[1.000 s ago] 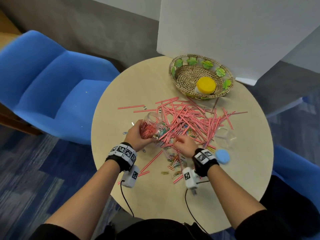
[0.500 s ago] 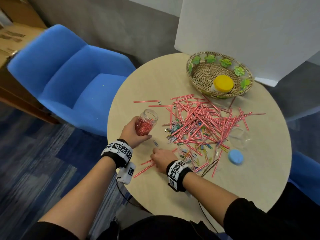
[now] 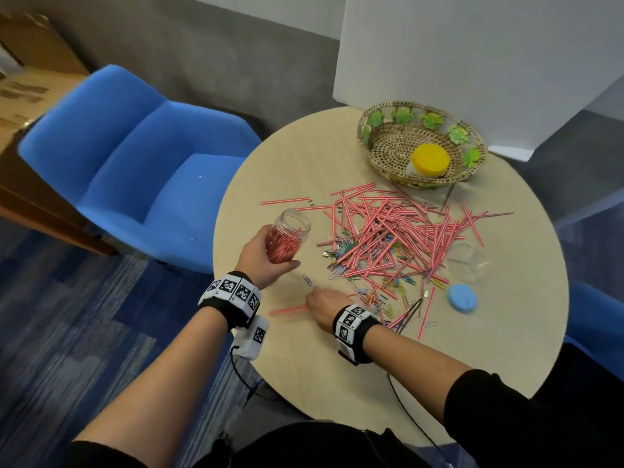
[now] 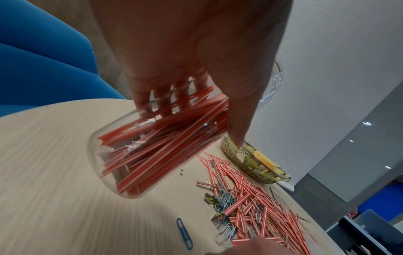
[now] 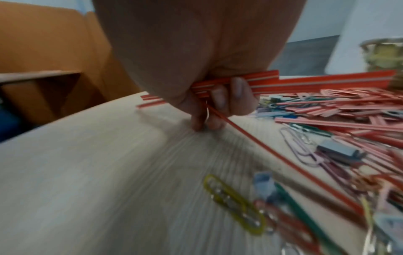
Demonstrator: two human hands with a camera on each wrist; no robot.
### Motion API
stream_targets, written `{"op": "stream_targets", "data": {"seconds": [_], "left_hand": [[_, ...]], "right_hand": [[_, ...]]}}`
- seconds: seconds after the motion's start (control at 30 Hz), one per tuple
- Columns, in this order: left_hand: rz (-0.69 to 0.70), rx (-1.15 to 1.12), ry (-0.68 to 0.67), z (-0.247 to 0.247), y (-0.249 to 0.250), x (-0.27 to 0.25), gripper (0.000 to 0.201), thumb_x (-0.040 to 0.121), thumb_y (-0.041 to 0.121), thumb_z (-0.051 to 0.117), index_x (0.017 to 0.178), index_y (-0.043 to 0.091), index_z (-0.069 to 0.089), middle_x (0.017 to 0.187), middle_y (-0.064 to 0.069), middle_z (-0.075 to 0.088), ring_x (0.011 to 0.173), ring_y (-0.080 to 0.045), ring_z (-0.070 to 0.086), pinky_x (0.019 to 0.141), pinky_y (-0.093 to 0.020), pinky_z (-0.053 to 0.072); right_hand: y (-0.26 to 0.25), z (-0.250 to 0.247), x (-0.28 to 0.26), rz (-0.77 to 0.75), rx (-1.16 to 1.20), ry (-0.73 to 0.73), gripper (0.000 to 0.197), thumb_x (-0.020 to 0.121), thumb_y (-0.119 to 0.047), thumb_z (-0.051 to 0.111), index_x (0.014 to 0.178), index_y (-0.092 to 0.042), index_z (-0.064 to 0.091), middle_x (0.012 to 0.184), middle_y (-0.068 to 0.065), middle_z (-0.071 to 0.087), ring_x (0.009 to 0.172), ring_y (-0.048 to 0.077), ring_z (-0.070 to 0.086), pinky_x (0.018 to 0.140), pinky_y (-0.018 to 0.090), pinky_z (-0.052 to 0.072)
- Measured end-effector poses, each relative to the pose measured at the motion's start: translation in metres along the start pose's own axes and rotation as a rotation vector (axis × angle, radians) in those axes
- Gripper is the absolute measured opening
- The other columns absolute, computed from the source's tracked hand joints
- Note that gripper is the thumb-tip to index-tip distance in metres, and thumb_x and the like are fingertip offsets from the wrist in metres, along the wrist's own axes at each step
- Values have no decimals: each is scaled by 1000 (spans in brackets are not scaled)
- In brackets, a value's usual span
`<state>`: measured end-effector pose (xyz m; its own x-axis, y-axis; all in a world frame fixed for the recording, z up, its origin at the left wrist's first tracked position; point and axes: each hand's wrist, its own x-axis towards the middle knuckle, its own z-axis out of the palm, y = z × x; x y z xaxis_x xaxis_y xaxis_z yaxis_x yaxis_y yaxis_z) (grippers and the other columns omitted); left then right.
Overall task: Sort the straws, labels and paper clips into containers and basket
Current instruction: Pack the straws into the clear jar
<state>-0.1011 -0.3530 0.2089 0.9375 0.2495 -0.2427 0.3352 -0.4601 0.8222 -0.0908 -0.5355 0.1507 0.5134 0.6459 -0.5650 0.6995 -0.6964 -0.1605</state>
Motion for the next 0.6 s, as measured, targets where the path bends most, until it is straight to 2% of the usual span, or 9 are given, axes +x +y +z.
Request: {"op": "stream_targets", "data": {"seconds": [0.1, 0.17, 0.2, 0.27, 0.3, 0.4, 0.47, 0.53, 0.6], "left_hand": [[7, 1, -4, -1, 1, 3, 68, 70, 19, 90, 125, 11, 52, 102, 6, 57, 95, -16, 58, 82, -25, 43], [12, -4, -14, 0, 1, 4, 67, 70, 19, 90, 125, 10, 52, 102, 6, 57, 94, -15, 58, 81, -24, 43], [14, -6, -20, 0, 2, 4, 67, 71, 19, 90, 125, 10, 52, 102, 5, 58, 94, -16, 58, 81, -25, 44], [21, -10, -39, 4, 2, 6, 69, 70, 20, 91, 126, 11, 52, 104, 4, 59, 98, -19, 60, 85, -29, 48], [27, -7, -55, 6, 2, 8, 70, 69, 21, 91, 126, 12, 52, 105, 3, 60, 101, -21, 62, 88, -32, 51], [53, -3, -129, 20, 8, 11, 70, 68, 24, 91, 125, 17, 52, 110, 3, 63, 104, -22, 64, 93, -39, 54], [99, -12, -186, 34, 16, 11, 72, 66, 27, 92, 126, 19, 52, 115, 1, 65, 106, -21, 64, 94, -41, 55], [152, -2, -243, 47, 26, 9, 76, 66, 27, 92, 130, 18, 51, 118, 0, 65, 107, -19, 65, 95, -38, 54], [174, -8, -292, 60, 35, 6, 77, 66, 28, 91, 131, 18, 51, 118, 1, 65, 104, -17, 66, 94, -37, 55]], "right_hand": [[22, -17, -2, 126, 68, 10, 28, 96, -12, 38, 113, -6, 59, 103, 17, 64, 96, 35, 62, 73, 36, 44], [44, -27, -9, 233, 262, 101, 28, 99, -14, 34, 108, -10, 61, 94, 9, 64, 84, 26, 61, 73, 33, 48], [56, -32, -13, 293, 448, 175, 28, 100, -14, 34, 102, -12, 62, 88, 5, 63, 75, 21, 59, 72, 33, 49], [81, -47, -26, 394, 1008, 341, 26, 102, -13, 36, 90, -14, 59, 76, -1, 55, 59, 13, 49, 64, 33, 45], [92, -57, -33, 398, 1277, 435, 26, 102, -11, 36, 87, -14, 57, 71, -1, 50, 54, 11, 43, 58, 32, 43], [111, -100, -52, 278, 1748, 724, 29, 100, -6, 33, 83, -14, 54, 59, -7, 34, 46, 9, 26, 44, 25, 26], [110, -133, -67, 118, 1963, 892, 26, 97, -8, 33, 80, -14, 53, 56, -7, 25, 47, 10, 17, 44, 25, 17], [100, -159, -77, -65, 2077, 985, 26, 97, -16, 34, 76, -15, 50, 58, -6, 20, 49, 12, 14, 48, 28, 12], [88, -173, -84, -209, 2063, 1007, 30, 98, -19, 33, 69, -15, 40, 58, -5, 20, 50, 13, 13, 49, 30, 13]]}}
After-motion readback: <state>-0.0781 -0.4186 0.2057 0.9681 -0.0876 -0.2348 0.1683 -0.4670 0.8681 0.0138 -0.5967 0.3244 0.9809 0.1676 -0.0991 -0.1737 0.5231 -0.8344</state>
